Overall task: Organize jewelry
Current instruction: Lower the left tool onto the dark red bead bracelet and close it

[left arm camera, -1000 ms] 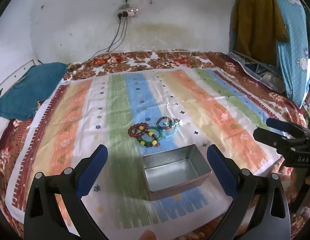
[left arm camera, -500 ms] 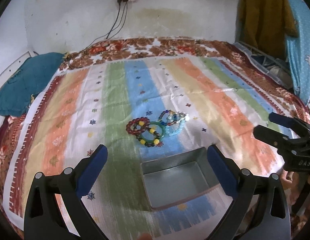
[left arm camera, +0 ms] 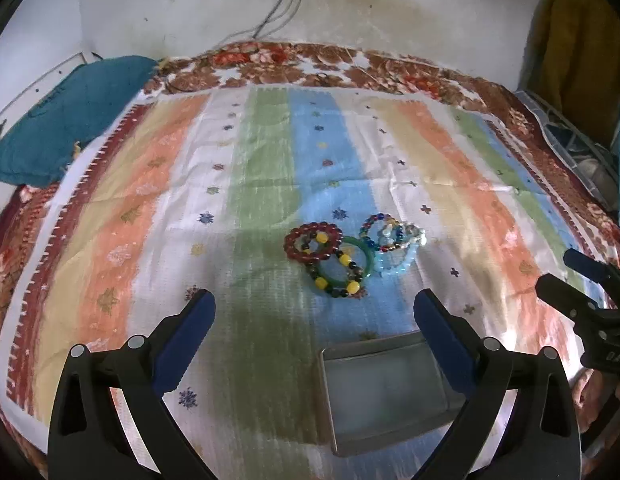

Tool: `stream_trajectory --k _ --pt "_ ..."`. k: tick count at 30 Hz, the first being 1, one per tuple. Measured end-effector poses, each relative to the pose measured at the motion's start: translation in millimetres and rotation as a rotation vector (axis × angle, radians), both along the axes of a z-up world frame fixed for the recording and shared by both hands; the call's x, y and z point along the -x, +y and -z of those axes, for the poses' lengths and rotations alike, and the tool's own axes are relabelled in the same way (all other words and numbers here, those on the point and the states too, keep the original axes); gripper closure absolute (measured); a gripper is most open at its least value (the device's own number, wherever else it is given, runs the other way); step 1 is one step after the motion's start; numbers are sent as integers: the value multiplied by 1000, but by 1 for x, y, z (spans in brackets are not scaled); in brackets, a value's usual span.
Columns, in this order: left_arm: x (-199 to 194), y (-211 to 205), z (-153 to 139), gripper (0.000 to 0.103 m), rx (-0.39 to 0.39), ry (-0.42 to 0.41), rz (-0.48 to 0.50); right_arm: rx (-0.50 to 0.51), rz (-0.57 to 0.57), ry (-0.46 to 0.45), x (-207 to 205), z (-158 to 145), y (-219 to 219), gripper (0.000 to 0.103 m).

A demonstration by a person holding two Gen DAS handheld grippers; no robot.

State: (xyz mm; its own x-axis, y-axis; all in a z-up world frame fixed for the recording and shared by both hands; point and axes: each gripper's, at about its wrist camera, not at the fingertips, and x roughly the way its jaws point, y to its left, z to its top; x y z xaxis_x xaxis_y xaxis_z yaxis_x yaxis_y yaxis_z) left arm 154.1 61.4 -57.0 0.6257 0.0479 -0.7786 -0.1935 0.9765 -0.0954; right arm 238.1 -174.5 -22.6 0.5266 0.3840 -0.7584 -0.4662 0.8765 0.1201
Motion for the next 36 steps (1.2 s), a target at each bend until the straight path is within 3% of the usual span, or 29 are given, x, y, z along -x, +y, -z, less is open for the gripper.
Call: stream_trajectory --k 14,21,31,36 --pt "-30 34 21 6 9 80 -102 9 -18 75 -37 19 22 4" --pt "-44 49 24 6 17 81 -160 8 -19 91 -54 25 35 4" --pt "-75 61 55 6 88 200 -180 27 -43 122 -75 39 52 4" --pt "-89 53 63 7 28 240 -169 40 -62 132 -83 46 64 4"
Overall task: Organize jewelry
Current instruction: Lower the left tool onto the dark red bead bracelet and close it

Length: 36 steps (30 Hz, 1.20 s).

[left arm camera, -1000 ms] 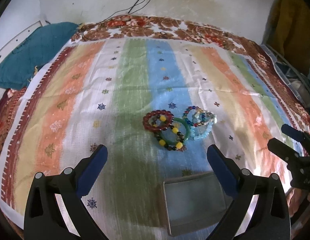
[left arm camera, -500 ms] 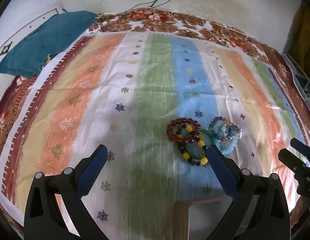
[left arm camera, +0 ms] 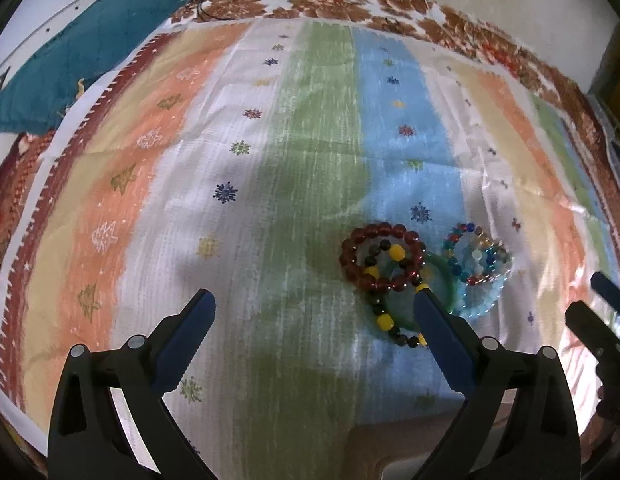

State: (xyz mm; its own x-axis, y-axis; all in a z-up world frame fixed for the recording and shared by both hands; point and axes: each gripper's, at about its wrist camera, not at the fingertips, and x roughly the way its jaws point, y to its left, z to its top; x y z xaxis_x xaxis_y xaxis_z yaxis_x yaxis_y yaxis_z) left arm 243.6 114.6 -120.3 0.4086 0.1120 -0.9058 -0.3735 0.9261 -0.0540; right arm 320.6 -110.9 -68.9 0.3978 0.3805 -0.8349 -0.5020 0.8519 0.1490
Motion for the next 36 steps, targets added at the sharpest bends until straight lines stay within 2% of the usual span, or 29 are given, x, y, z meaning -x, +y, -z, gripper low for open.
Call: stream_trajectory --k 3,7,13,16,19,23,29,31,36 --pt "-4 -5 4 7 -61 18 19 3 -13 12 -4 3 4 4" --pt "-9 -2 12 7 -67 33 22 0 -5 42 -13 10 5 4" --pt "-16 5 19 11 -38 29 15 0 30 53 -31 14 7 5" --pt "-22 4 24 14 -38 35 26 18 28 67 -38 23 14 14" --pt "-27 1 29 16 -32 43 38 36 25 76 -44 31 19 14" --pt "-33 0 36 25 -38 60 45 60 20 84 -50 40 24 14" --pt "-34 5 42 29 5 63 29 57 29 97 -66 46 27 17" --pt "-34 6 43 31 6 62 26 60 26 114 -70 50 30 26" --pt "-38 11 43 33 4 58 30 85 10 136 -71 60 39 33"
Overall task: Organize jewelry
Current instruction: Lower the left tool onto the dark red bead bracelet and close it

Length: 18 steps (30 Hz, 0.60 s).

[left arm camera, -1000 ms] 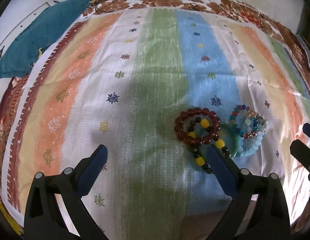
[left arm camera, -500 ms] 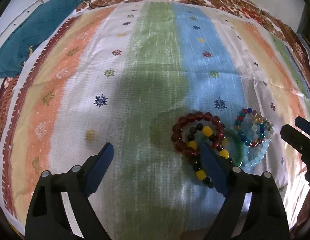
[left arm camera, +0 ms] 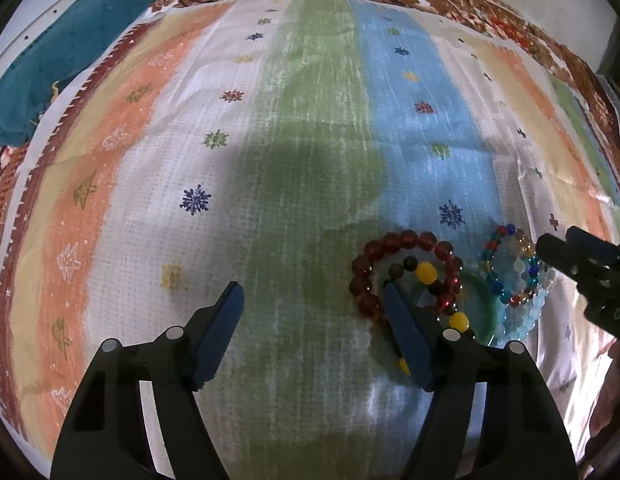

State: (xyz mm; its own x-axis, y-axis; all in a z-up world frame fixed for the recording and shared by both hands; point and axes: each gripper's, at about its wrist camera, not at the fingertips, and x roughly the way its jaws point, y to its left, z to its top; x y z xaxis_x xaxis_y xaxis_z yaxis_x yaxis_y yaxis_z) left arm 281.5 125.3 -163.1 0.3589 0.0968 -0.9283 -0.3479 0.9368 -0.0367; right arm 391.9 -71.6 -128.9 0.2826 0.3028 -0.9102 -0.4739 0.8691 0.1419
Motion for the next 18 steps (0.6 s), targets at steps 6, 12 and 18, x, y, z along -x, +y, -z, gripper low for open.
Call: stream_trajectory --k 6,12,18 --pt "-6 0 10 44 15 20 15 9 5 16 -6 9 4 43" --pt "-11 1 16 44 14 23 31 33 8 47 -13 26 11 52" --pt "-15 -5 25 41 -19 46 65 58 -3 25 -14 28 16 66"
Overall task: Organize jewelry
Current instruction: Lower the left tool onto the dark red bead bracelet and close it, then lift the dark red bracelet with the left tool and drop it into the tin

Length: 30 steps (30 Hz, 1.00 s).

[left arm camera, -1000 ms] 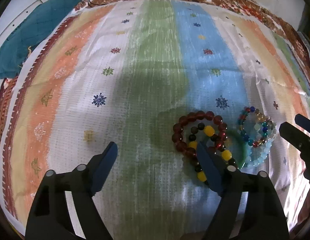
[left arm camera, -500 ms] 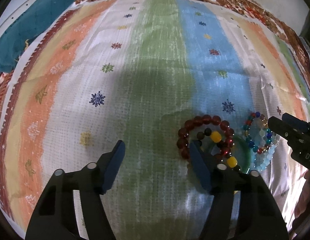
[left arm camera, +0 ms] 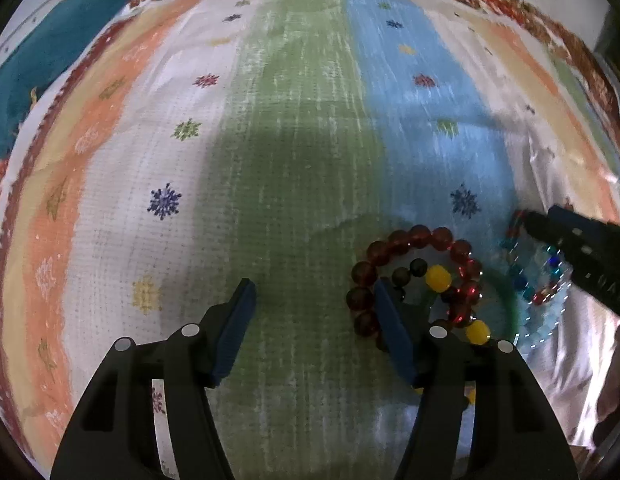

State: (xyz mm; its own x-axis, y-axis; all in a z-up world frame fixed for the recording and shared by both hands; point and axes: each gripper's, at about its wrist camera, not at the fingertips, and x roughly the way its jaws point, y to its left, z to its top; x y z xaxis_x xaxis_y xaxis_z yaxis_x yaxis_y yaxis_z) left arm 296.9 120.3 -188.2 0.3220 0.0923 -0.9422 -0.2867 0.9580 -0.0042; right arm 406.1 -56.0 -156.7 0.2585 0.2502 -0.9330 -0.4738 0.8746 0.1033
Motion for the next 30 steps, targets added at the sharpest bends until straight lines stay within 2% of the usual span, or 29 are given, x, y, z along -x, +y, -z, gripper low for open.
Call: stream_trajectory --k 4,6,8,12,20,26,30 --pt "-1 -6 1 43 -36 4 21 13 3 -2 -2 2 -3 81" --pt "0 -3 0 60 -36 -3 10 9 12 2 -4 3 -6 86" --pt "3 2 -2 89 -27 -8 -10 1 15 11 -4 3 -8 90" --pt "6 9 -5 90 12 -16 -20 -1 7 4 -1 -1 -7 93" --pt "17 2 -33 90 -18 -78 -8 -27 -36 -44 15 -27 -3 93" --pt "26 -8 -52 90 -25 -112 25 -41 -59 -38 27 -34 -5 93" --pt "34 -11 -65 90 -40 -135 13 -40 -58 -58 35 -42 -8 93"
